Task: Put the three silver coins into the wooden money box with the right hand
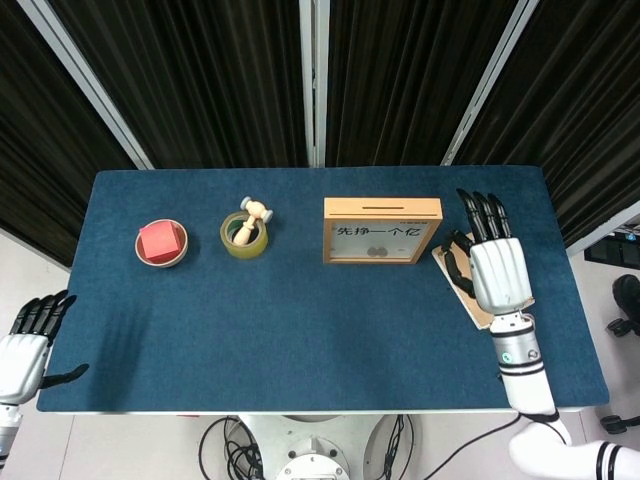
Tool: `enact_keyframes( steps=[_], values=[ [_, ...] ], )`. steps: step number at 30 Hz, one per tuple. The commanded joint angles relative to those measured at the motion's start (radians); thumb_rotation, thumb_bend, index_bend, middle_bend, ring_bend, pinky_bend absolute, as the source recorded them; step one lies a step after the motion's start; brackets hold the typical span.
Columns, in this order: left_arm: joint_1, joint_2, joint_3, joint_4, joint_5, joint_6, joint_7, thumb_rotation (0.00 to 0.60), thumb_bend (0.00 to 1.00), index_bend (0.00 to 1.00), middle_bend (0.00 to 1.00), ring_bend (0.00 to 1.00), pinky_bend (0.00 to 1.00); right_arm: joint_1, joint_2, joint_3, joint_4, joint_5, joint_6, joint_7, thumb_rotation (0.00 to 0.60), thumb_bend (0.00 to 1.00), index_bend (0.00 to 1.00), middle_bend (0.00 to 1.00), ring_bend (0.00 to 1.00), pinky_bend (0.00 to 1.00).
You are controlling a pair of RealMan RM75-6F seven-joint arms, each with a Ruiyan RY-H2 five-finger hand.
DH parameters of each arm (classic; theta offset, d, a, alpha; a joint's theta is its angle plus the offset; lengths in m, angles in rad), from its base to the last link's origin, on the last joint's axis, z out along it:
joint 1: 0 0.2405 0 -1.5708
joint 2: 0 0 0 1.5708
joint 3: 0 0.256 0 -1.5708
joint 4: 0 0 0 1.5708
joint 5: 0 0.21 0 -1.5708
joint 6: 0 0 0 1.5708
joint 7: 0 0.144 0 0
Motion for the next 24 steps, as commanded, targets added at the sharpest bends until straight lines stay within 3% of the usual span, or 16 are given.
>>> enact_keyframes(
  steps=[1, 7, 17, 24],
  values=[
    [0.001, 0.003, 0.001, -0.006, 0.003, 0.003, 0.003, 0.599, 0.03, 0.01, 0.0, 0.0, 0.0, 0.122, 0.017, 0.119, -0.044, 0.193, -0.109, -0.151, 0.6, 0.46, 0.74, 0.06, 0.0, 0.0],
    [0.0, 0.009, 0.002, -0.017, 0.001, -0.002, 0.003, 0.599, 0.03, 0.01, 0.0, 0.0, 0.0, 0.265, -0.004, 0.198, -0.038, 0.442, -0.15, -0.345, 0.6, 0.46, 0.74, 0.06, 0.0, 0.0],
    [-0.005, 0.014, 0.004, -0.02, 0.004, -0.013, -0.01, 0.6, 0.03, 0.01, 0.0, 0.0, 0.0, 0.429, -0.071, 0.246, -0.024, 0.809, -0.074, -0.529, 0.6, 0.46, 0.74, 0.06, 0.0, 0.0],
    [-0.008, 0.013, 0.006, -0.012, 0.005, -0.019, -0.018, 0.599, 0.03, 0.01, 0.0, 0.0, 0.0, 0.483, -0.104, 0.224, 0.006, 0.876, -0.004, -0.557, 0.6, 0.46, 0.74, 0.06, 0.0, 0.0]
  ],
)
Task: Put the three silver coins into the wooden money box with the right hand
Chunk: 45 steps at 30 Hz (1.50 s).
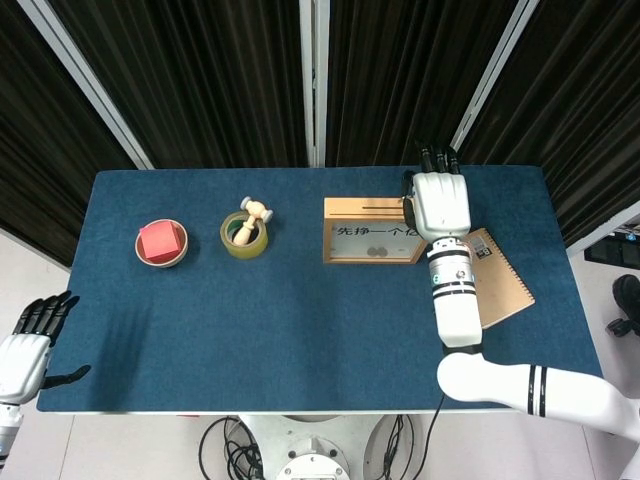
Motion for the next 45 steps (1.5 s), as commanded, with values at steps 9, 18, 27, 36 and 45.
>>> enact_keyframes(
  steps=[9, 18, 27, 36, 45],
  values=[
    [-0.002, 0.003, -0.001, -0.002, 0.001, 0.001, -0.001, 0.599, 0.03, 0.01, 0.0, 0.0, 0.0, 0.071, -0.063, -0.015, 0.066, 0.1, 0.065, -0.015, 0.6, 0.46, 0.74, 0.06, 0.0, 0.0],
    [-0.005, 0.005, -0.004, 0.002, -0.003, -0.003, -0.01, 0.6, 0.03, 0.01, 0.0, 0.0, 0.0, 0.104, -0.093, -0.024, 0.116, 0.147, 0.061, -0.007, 0.6, 0.46, 0.74, 0.06, 0.0, 0.0],
    [-0.004, 0.005, -0.004, 0.007, -0.005, -0.002, -0.017, 0.6, 0.03, 0.01, 0.0, 0.0, 0.0, 0.115, -0.096, -0.04, 0.122, 0.155, 0.064, 0.005, 0.6, 0.46, 0.74, 0.07, 0.0, 0.0],
    [-0.002, 0.005, -0.006, 0.01, -0.008, 0.003, -0.021, 0.599, 0.03, 0.01, 0.0, 0.0, 0.0, 0.121, -0.102, -0.053, 0.136, 0.158, 0.064, 0.018, 0.6, 0.46, 0.75, 0.06, 0.0, 0.0],
    [-0.002, 0.002, -0.006, 0.017, -0.011, -0.001, -0.027, 0.599, 0.03, 0.01, 0.0, 0.0, 0.0, 0.128, -0.111, -0.062, 0.155, 0.154, 0.06, 0.029, 0.6, 0.46, 0.75, 0.06, 0.0, 0.0]
  ],
)
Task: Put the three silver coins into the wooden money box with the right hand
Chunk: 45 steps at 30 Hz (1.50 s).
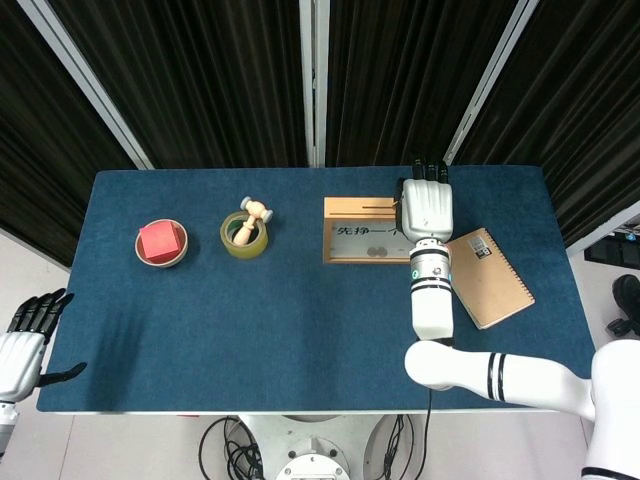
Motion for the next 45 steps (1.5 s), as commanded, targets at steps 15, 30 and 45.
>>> enact_keyframes(
  steps=[15, 30, 45],
  values=[
    [-0.001, 0.001, -0.001, 0.001, 0.0, -0.001, 0.001, 0.6, 0.03, 0.01, 0.0, 0.0, 0.0, -0.001, 0.013, -0.012, -0.008, 0.006, -0.022, 0.005, 0.6, 0.44, 0.63, 0.05, 0.0, 0.0],
    [-0.001, 0.004, -0.002, -0.011, -0.001, 0.001, 0.013, 0.599, 0.03, 0.01, 0.0, 0.0, 0.0, -0.052, 0.091, -0.024, -0.092, -0.044, -0.068, 0.101, 0.6, 0.36, 0.0, 0.0, 0.0, 0.0],
    [-0.015, 0.02, -0.012, -0.058, 0.0, -0.007, 0.075, 0.6, 0.03, 0.01, 0.0, 0.0, 0.0, -0.589, 0.387, -0.522, -0.242, -0.827, 0.095, 0.62, 0.6, 0.32, 0.0, 0.0, 0.0, 0.0]
  ],
)
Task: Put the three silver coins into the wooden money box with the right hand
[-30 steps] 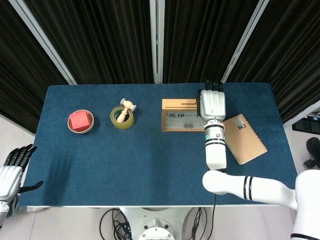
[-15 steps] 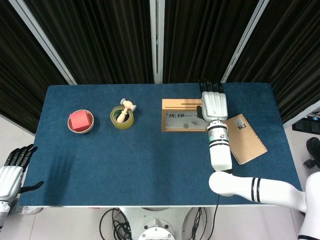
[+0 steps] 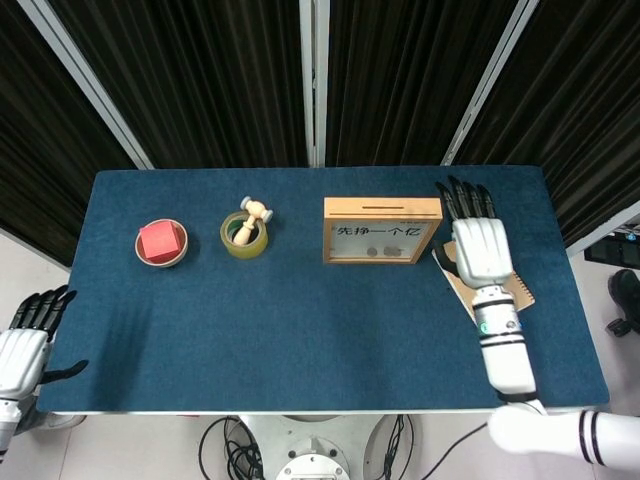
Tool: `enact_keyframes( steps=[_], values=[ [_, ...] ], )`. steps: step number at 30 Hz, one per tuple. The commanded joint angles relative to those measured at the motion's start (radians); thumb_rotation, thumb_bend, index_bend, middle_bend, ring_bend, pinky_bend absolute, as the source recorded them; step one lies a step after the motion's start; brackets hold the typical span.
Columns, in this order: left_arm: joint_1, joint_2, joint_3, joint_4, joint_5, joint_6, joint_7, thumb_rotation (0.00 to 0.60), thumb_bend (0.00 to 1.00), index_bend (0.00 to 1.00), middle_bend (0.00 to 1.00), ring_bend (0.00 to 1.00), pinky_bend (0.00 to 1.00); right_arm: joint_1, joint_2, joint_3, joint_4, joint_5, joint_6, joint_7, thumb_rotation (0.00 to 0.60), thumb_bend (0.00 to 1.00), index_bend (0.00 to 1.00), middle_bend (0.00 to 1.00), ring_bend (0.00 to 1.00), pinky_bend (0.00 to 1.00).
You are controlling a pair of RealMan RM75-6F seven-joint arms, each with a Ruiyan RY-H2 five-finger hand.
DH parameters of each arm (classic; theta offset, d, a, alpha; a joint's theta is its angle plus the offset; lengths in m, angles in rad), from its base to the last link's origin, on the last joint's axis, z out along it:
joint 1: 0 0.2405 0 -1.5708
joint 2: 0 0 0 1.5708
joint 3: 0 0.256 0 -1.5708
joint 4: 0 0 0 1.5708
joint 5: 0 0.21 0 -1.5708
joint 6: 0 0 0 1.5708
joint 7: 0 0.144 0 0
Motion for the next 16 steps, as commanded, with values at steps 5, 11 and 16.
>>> enact_keyframes(
  steps=[5, 11, 16],
  values=[
    [-0.016, -0.01, -0.016, -0.035, -0.001, -0.003, 0.083, 0.6, 0.03, 0.01, 0.0, 0.0, 0.0, -0.371, 0.073, -0.3, 0.193, -0.395, 0.188, 0.347, 0.6, 0.3, 0.0, 0.0, 0.0, 0.0],
    [-0.03, -0.013, -0.026, -0.056, -0.006, -0.015, 0.121, 0.599, 0.03, 0.01, 0.0, 0.0, 0.0, -0.483, 0.026, -0.318, 0.292, -0.415, 0.235, 0.415, 0.6, 0.29, 0.0, 0.0, 0.0, 0.0],
    [-0.036, -0.015, -0.033, -0.061, -0.014, -0.019, 0.127, 0.6, 0.03, 0.01, 0.0, 0.0, 0.0, -0.518, 0.016, -0.3, 0.318, -0.397, 0.205, 0.443, 0.6, 0.29, 0.0, 0.0, 0.0, 0.0]
  ],
)
